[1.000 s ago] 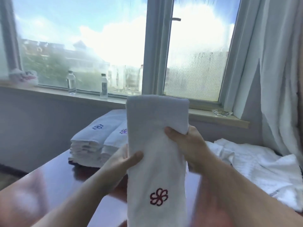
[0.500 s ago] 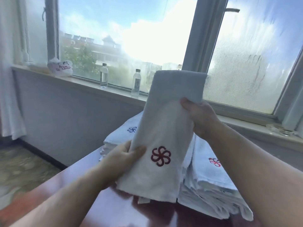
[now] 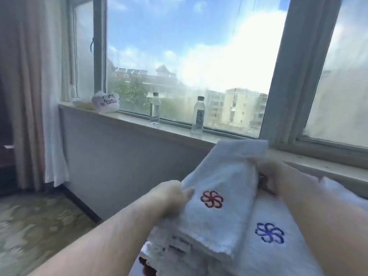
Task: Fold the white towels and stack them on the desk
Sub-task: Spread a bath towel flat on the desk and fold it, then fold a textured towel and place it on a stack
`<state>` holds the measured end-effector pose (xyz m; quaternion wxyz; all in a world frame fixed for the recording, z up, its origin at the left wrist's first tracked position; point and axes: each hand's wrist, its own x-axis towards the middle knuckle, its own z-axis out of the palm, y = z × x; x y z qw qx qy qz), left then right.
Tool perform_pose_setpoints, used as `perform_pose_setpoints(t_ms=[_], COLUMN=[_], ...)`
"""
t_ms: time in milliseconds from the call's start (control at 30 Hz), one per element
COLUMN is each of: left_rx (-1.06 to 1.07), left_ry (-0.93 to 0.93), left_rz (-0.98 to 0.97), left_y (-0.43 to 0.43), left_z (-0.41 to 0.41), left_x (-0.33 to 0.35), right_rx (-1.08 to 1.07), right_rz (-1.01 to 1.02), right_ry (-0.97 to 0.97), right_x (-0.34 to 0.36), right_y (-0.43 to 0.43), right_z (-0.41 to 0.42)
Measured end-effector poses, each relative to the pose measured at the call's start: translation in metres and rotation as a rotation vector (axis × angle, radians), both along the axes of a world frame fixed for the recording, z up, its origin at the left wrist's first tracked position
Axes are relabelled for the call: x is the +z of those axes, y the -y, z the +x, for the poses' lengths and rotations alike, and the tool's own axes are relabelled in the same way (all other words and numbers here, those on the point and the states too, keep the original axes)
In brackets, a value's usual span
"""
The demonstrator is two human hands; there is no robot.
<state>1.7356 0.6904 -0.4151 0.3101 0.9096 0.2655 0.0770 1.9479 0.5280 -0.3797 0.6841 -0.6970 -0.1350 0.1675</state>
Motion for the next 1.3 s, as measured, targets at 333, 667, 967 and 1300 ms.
perform_pose_setpoints(t_ms=[333, 667, 967, 1300], left_rx=[0.058, 0.009, -0.088, -0.062], left_ry=[0.122, 0.272, -0.002, -0.038], left_rz=[0.042, 0.277, 0.214, 0.313], left_y=[-0.04, -0.003, 0.021, 0.026], left_z=[0.009, 0.016, 0.029, 0.038], left_x=[-0.02, -0.007, -0.026, -0.035], right_rx=[-0.072, -0.507, 0.105, 0.172], right_rz=[-0.123, -0.446, -0.973, -1.032], right_ry=[0.024, 1.077, 0.863, 0.841], right_x=[-0.023, -0.029, -0.033, -0.026], right_y=[-0.018, -0.025, -0.033, -0.008], right_z=[0.046, 0.024, 0.036, 0.007])
